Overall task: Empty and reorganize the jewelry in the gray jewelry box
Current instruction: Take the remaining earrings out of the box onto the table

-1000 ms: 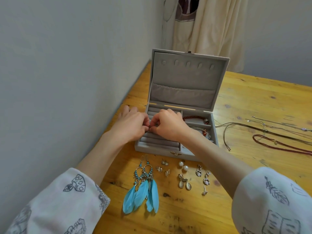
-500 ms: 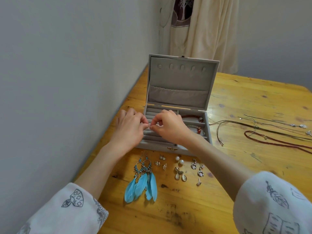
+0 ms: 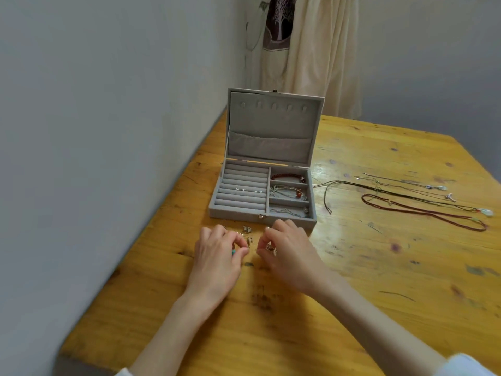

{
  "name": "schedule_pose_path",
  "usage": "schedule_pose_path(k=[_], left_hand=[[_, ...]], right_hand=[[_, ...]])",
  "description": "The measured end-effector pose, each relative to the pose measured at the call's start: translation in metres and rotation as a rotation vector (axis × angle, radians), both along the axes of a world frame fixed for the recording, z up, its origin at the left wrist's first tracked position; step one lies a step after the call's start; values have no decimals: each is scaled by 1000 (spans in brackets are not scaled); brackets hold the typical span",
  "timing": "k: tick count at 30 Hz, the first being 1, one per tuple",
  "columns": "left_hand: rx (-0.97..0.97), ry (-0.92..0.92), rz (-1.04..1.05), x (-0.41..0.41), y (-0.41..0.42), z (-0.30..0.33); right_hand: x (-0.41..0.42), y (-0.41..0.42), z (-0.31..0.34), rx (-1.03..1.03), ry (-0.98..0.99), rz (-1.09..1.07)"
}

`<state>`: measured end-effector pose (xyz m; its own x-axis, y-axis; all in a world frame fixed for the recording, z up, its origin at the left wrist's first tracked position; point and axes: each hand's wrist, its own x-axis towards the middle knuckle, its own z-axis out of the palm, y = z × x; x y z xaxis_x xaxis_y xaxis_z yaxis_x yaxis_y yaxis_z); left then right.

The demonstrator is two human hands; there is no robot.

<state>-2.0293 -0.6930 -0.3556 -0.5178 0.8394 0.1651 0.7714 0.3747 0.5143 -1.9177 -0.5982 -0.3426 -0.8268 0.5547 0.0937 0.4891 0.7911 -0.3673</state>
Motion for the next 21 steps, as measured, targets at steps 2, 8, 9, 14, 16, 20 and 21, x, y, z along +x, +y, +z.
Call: schedule_pose_path(k=[2,8,9,14,16,20,21], left_hand=[[-35,41,18,4,-1,-2],[-64,104,45,4,-1,-1],[-66,107,47,4,-1,-1],[-106,116,56,3,-2,1],[-121,114,41,2,-2,1],[-69,100,27,-7,-1,5],[-49,99,23,-11,0,6]], right_hand=[[1,-4,-2,26,-14,7],[-5,-8,-3,82,-8,23],[-7,-8,-3,80,-7,25],[-11,-7,-4,43,5,39],[-10,-7,-4,24,10,44],[-11,1,0,-3,34,38],[-12,4,2,-21,54,32]])
